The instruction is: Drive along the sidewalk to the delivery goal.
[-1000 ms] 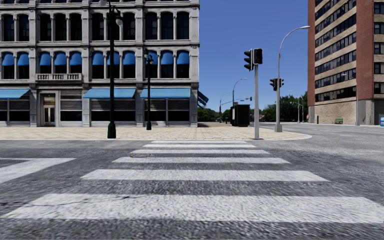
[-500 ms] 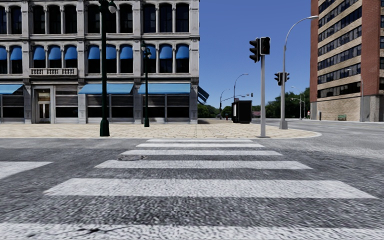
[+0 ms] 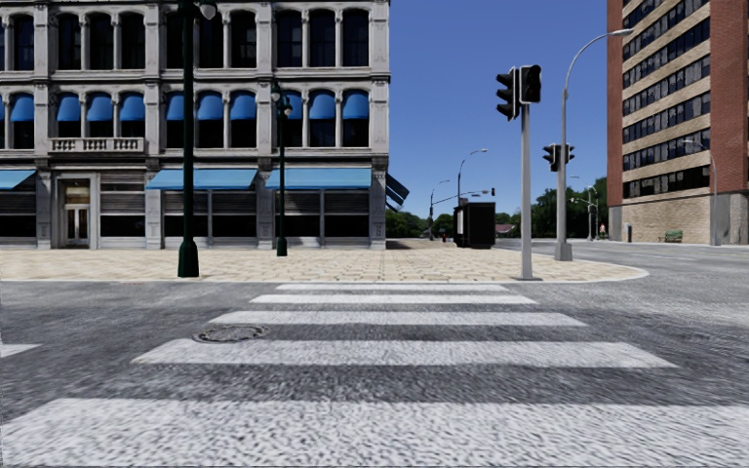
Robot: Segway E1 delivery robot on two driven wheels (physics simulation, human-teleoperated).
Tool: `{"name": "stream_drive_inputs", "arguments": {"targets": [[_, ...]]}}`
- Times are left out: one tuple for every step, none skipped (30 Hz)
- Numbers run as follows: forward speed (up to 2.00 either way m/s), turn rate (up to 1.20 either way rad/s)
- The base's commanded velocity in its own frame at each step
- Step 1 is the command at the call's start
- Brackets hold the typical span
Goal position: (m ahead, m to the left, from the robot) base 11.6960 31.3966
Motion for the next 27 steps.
{"name": "stream_drive_inputs", "arguments": {"targets": [[1.32, 0.0], [1.42, 0.0], [2.0, 0.0], [2.0, 0.0], [2.0, 0.0], [2.0, 0.0], [2.0, 0.0], [2.0, 0.0], [2.0, 0.0], [2.0, 0.0], [2.0, 0.0], [2.0, 0.0], [2.0, 0.0], [2.0, 0.0], [2.0, 0.0], [2.0, 0.0], [2.0, 0.0], [2.0, 0.0], [2.0, 0.0], [2.0, 0.0], [2.0, 0.0], [2.0, 0.0], [2.0, 0.0], [2.0, 0.0], [2.0, 0.0], [2.0, 0.0], [2.0, 0.0]]}}
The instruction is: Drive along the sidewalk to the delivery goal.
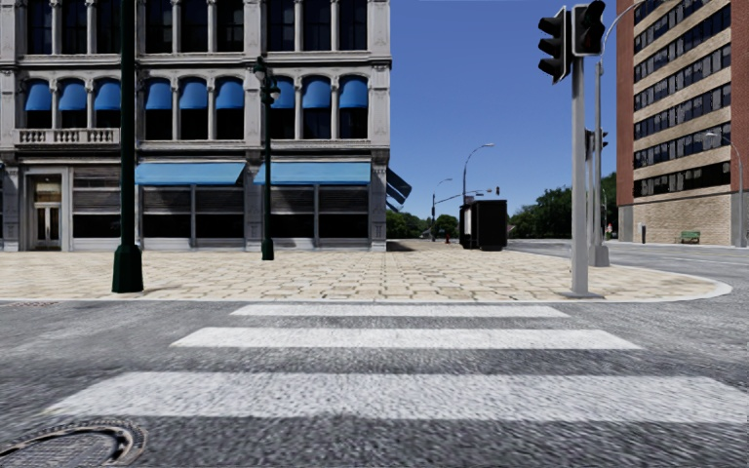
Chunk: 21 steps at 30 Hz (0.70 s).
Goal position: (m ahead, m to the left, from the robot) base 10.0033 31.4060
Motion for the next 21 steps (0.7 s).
{"name": "stream_drive_inputs", "arguments": {"targets": [[2.0, 0.0], [2.0, 0.0], [2.0, 0.0], [2.0, 0.0], [2.0, 0.0], [2.0, 0.0], [2.0, 0.0], [2.0, 0.0], [2.0, 0.0], [2.0, 0.0], [2.0, 0.0], [2.0, 0.0], [2.0, 0.0], [2.0, 0.0], [2.0, 0.0], [2.0, 0.0], [2.0, 0.0], [2.0, 0.0], [2.0, 0.0], [2.0, 0.0], [2.0, 0.0]]}}
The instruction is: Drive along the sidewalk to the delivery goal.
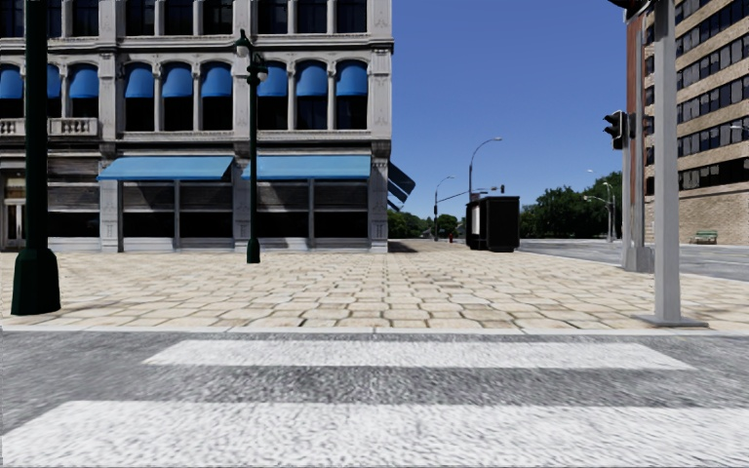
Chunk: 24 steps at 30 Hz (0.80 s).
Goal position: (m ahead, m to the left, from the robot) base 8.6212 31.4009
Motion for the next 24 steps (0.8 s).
{"name": "stream_drive_inputs", "arguments": {"targets": [[2.0, 0.0], [2.0, 0.0], [2.0, 0.0], [2.0, 0.0], [2.0, 0.0], [2.0, 0.0], [2.0, 0.0], [2.0, 0.0], [2.0, 0.0], [2.0, 0.0], [2.0, 0.0], [2.0, 0.0], [2.0, 0.0], [2.0, 0.02], [2.0, 0.02], [2.0, 0.11], [2.0, 0.14], [2.0, 0.15], [2.0, 0.15], [2.0, 0.15], [2.0, 0.15], [2.0, 0.16], [1.95, 0.18], [1.95, 0.18]]}}
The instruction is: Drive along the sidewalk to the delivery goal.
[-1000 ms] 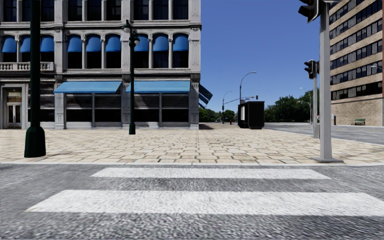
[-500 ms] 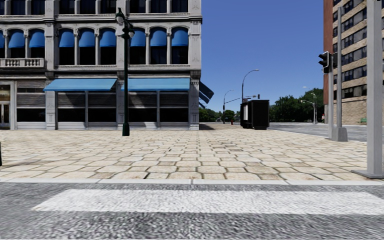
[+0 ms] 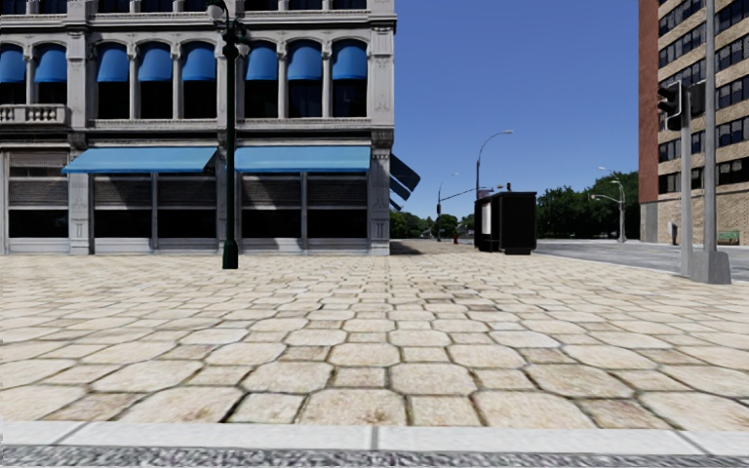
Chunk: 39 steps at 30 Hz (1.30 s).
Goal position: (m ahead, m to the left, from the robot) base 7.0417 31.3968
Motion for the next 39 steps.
{"name": "stream_drive_inputs", "arguments": {"targets": [[1.87, 0.21], [1.8, 0.22], [1.74, 0.25], [1.68, 0.28], [1.68, 0.28], [1.62, 0.31], [1.54, 0.34], [1.43, 0.36], [1.43, 0.36], [1.4, 0.36], [1.39, 0.36], [1.39, 0.37], [1.39, 0.37], [1.39, 0.37], [1.39, 0.37], [1.39, 0.37], [1.39, 0.37], [1.39, 0.37], [1.39, 0.38], [1.39, 0.38], [1.39, 0.38], [1.39, 0.38], [1.4, 0.39], [1.4, 0.42], [1.4, 0.45], [1.4, 0.47], [1.4, 0.47], [1.4, 0.48], [1.4, 0.48], [1.4, 0.48], [1.4, 0.48], [1.4, 0.48], [1.4, 0.48], [1.4, 0.48], [1.4, 0.48], [1.4, 0.48], [1.4, 0.48], [1.4, 0.48], [1.4, 0.48]]}}
